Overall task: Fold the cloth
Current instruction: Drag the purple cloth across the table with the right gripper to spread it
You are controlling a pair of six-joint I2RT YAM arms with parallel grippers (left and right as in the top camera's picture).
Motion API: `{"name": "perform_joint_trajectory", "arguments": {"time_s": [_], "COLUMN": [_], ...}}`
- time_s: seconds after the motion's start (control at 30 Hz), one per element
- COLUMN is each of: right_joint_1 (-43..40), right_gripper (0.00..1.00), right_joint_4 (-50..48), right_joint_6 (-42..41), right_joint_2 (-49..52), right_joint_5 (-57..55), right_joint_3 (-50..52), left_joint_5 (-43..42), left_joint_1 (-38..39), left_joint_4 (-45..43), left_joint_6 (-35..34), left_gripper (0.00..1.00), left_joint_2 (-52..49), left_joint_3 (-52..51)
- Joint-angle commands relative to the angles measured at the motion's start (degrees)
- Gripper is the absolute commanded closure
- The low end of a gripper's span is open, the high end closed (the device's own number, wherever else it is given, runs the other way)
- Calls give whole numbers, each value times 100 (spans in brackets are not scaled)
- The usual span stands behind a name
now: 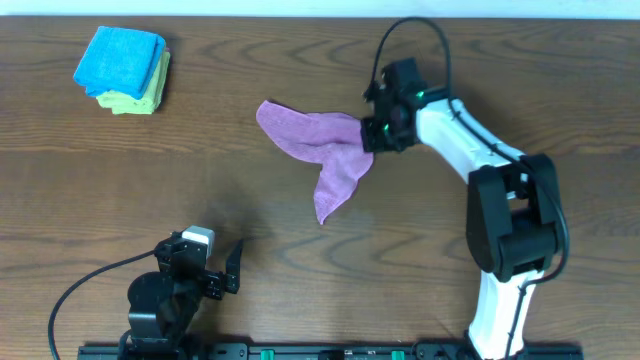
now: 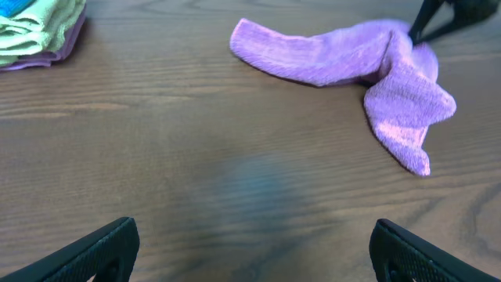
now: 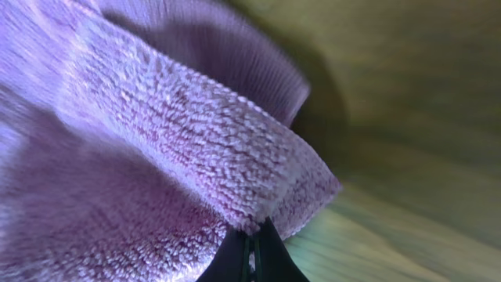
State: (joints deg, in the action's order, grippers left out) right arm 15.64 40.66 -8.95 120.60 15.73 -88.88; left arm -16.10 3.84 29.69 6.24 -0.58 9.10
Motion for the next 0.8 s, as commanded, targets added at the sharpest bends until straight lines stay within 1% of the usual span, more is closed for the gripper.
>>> {"name": "perform_joint_trajectory", "arguments": {"time_s": [0.0, 0.17, 0.23, 0.3, 0.33, 0.43, 0.57, 0.63, 0.67, 0.7, 0.73, 0.77], "right_joint_1": [-236, -505, -551, -522, -474, -133, 752, 1300, 1622, 1860, 2063, 2240], "right_gripper": [99, 99, 99, 99, 99, 99, 98, 98, 88, 59, 33, 19], "right_joint_4": [365, 1499, 1862, 2166, 2284, 2389, 2389, 2601, 2782, 2896, 2968, 2994], "right_joint_6": [-83, -87, -87, -90, -90, -83, 0, 256, 494, 708, 841, 835], "right_joint_2": [-289, -413, -426, -437, -439, -448, -411, -380, -380, -380, -380, -380], "right_joint_5": [-452, -1714, -1871, -1753, -1613, -691, 857, 1283, 1250, 1080, 710, 125], "right_joint_3": [-656, -1823, -2284, -2721, -2911, -3257, -3281, -3281, -3281, -3281, -3281, -3281], "left_joint_5": [2, 2, 2, 2, 2, 2, 2, 2, 2, 2, 2, 2], "left_joint_1": [-31, -31, -31, -31, -31, -31, -31, -31, -31, -31, -31, -31], "left_joint_4": [4, 4, 4, 4, 4, 4, 4, 4, 4, 4, 4, 4], "left_joint_6": [-2, -2, -2, -2, -2, -2, -2, -2, -2, -2, -2, -2], "left_gripper": [5, 5, 5, 4, 5, 5, 5, 4, 5, 5, 5, 5], "left_joint_2": [37, 37, 37, 37, 37, 37, 37, 37, 37, 37, 37, 37], "left_joint_3": [-85, -85, -85, -85, -85, -85, -85, -85, -85, -85, -85, -85]}}
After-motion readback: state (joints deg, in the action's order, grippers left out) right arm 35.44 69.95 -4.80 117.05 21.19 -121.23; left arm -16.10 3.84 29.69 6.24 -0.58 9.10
